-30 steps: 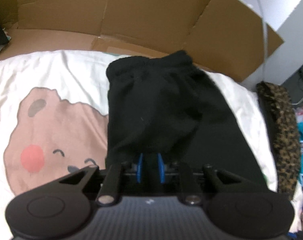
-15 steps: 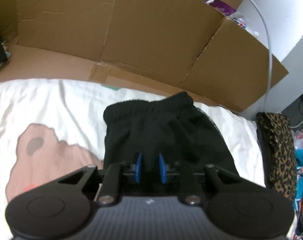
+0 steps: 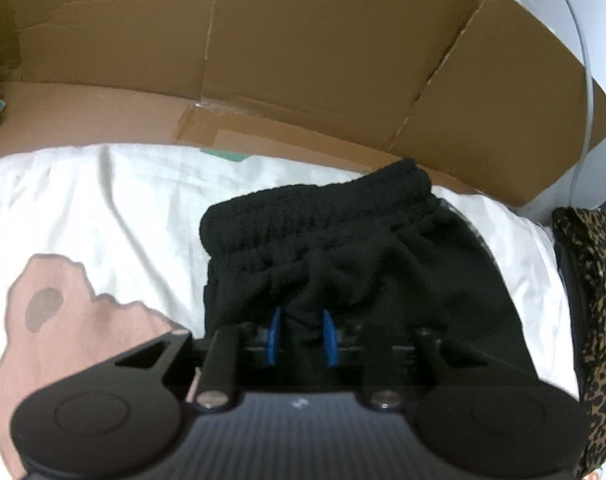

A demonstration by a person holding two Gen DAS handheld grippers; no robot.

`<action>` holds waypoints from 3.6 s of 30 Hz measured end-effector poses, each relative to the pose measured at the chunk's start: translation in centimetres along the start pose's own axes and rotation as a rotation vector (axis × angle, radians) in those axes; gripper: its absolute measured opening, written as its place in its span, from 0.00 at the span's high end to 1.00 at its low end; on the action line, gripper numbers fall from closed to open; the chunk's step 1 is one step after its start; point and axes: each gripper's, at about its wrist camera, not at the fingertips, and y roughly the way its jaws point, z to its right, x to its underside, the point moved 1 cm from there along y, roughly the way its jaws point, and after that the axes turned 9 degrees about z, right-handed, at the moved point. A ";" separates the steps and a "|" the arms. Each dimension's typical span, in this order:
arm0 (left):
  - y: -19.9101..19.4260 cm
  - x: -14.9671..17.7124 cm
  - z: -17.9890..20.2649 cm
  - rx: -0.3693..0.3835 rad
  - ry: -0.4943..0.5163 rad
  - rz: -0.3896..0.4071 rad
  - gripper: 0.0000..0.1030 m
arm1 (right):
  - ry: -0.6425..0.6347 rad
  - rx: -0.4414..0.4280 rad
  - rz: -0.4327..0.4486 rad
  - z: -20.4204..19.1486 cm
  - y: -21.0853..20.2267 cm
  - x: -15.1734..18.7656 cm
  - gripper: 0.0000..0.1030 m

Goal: Fold clothes

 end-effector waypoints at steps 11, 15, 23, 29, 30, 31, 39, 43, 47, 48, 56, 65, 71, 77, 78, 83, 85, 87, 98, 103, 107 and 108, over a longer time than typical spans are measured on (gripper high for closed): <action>-6.0 1.0 0.7 -0.003 -0.025 0.016 0.39 | 0.030 0.036 0.084 1.7 -2.6 -1.1 0.66; -8.4 1.9 0.6 -0.003 -0.020 0.026 0.36 | 0.032 0.027 0.104 1.9 -3.7 -0.8 0.65; -14.6 4.6 1.1 0.011 -0.014 0.028 0.30 | 0.049 0.000 0.152 2.1 -5.7 -0.3 0.62; -18.0 8.0 1.1 0.022 -0.031 0.001 0.29 | 0.062 -0.019 0.189 2.1 -7.1 -0.1 0.61; -18.6 8.5 1.1 0.023 -0.030 -0.004 0.29 | 0.063 -0.022 0.195 2.0 -7.4 -0.1 0.61; -19.1 9.0 1.1 0.024 -0.029 -0.010 0.29 | 0.065 -0.025 0.201 2.0 -7.6 -0.1 0.61; -22.5 12.5 0.3 0.013 -0.057 -0.041 0.29 | 0.105 -0.037 0.254 1.8 -8.9 -0.4 0.57; -23.4 14.3 -0.4 0.032 -0.084 -0.066 0.29 | 0.107 -0.037 0.262 1.9 -9.5 -0.6 0.56; -24.0 15.3 -1.1 0.025 -0.100 -0.074 0.29 | 0.103 -0.034 0.270 1.8 -10.4 -0.7 0.55; -24.1 15.3 -1.3 0.023 -0.108 -0.074 0.29 | 0.108 -0.036 0.274 1.9 -10.7 -0.6 0.55; -24.3 12.6 -3.1 0.027 -0.172 -0.106 0.30 | 0.114 -0.061 0.284 0.9 -12.7 -0.6 0.52; -23.7 10.8 -1.8 0.015 -0.006 -0.187 0.27 | 0.008 -0.055 0.192 0.4 -11.1 -1.3 0.50; -20.6 12.1 -1.4 0.002 0.023 -0.222 0.27 | -0.030 -0.068 0.136 1.4 -9.0 -2.1 0.49; -18.9 13.6 -1.4 -0.009 0.005 -0.233 0.28 | 0.015 -0.087 0.118 2.7 -6.8 -2.3 0.48; -19.0 14.0 -1.4 -0.008 0.004 -0.225 0.28 | 0.007 -0.096 0.113 2.7 -6.5 -2.4 0.48; -20.3 16.1 -1.5 -0.011 -0.026 -0.209 0.28 | -0.056 -0.148 0.083 2.4 -5.7 -3.1 0.47; -21.1 17.2 -1.6 -0.020 -0.053 -0.211 0.28 | -0.067 -0.162 0.057 2.4 -4.9 -3.0 0.47; -22.0 18.6 -1.8 -0.030 -0.087 -0.219 0.28 | -0.077 -0.178 0.030 2.5 -4.1 -2.8 0.47; -24.1 26.5 0.2 0.017 -0.203 -0.384 0.39 | -0.044 -0.179 0.040 2.6 -3.0 -2.0 0.47; -23.7 28.6 0.4 0.055 -0.277 -0.396 0.41 | -0.086 -0.186 0.059 1.6 -4.1 -1.7 0.47; -23.5 29.9 -0.1 0.105 -0.335 -0.420 0.41 | -0.101 -0.184 0.060 1.3 -4.5 -1.5 0.47; -23.4 30.1 -0.2 0.116 -0.344 -0.423 0.41 | -0.095 -0.182 0.057 1.4 -4.3 -1.4 0.47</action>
